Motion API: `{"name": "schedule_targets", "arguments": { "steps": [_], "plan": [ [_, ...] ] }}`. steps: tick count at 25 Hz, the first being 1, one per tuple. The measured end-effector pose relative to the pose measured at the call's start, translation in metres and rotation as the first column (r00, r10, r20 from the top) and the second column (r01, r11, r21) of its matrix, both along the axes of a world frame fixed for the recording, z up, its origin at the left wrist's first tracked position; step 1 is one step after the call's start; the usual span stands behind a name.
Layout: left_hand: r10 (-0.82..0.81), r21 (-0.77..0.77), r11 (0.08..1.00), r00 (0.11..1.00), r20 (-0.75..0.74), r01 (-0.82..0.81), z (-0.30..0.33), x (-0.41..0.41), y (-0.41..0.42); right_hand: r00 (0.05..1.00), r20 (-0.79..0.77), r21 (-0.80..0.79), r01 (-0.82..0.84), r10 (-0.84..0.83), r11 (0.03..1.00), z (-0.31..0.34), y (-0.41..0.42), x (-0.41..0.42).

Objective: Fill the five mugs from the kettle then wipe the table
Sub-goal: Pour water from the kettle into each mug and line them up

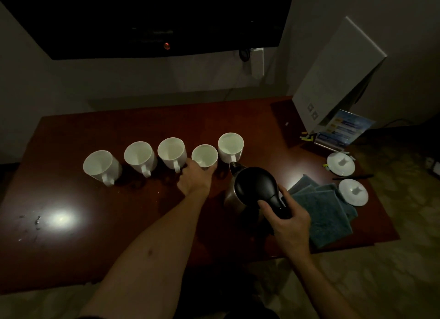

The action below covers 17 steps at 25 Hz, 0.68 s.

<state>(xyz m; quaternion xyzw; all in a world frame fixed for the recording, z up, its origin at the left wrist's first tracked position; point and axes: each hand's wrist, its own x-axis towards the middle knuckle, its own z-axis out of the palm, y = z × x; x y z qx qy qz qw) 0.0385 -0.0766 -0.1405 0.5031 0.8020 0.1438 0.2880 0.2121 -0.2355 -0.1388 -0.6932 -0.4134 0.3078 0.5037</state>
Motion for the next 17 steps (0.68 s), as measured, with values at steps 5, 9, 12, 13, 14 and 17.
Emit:
{"name": "schedule_targets", "arguments": {
  "steps": [5,9,12,13,14,17],
  "plan": [
    [0.006,0.012,1.000,1.000,0.024,-0.006,-0.002,0.005,0.013,1.000,0.005,-0.012,-0.005,0.005,1.000,-0.001,0.002,0.001],
    [0.015,0.005,1.000,1.000,0.028,-0.015,0.002,0.010,0.021,1.000,-0.007,0.003,0.001,-0.001,1.000,0.000,0.009,0.002],
    [0.007,0.004,1.000,1.000,0.009,-0.007,0.005,0.011,0.025,1.000,-0.023,-0.017,-0.007,0.006,1.000,0.000,0.014,0.002],
    [0.000,0.008,1.000,1.000,0.005,0.000,0.006,0.011,0.026,1.000,-0.026,-0.016,-0.007,0.007,1.000,-0.001,0.014,0.001],
    [-0.002,0.009,1.000,1.000,0.004,0.002,0.006,0.011,0.027,1.000,-0.028,-0.016,-0.003,0.003,1.000,-0.001,0.014,0.001],
    [0.020,0.001,1.000,0.999,0.028,-0.020,0.006,0.013,0.028,1.000,-0.021,-0.022,0.006,-0.006,1.000,-0.001,0.016,0.000]
  ]
}}
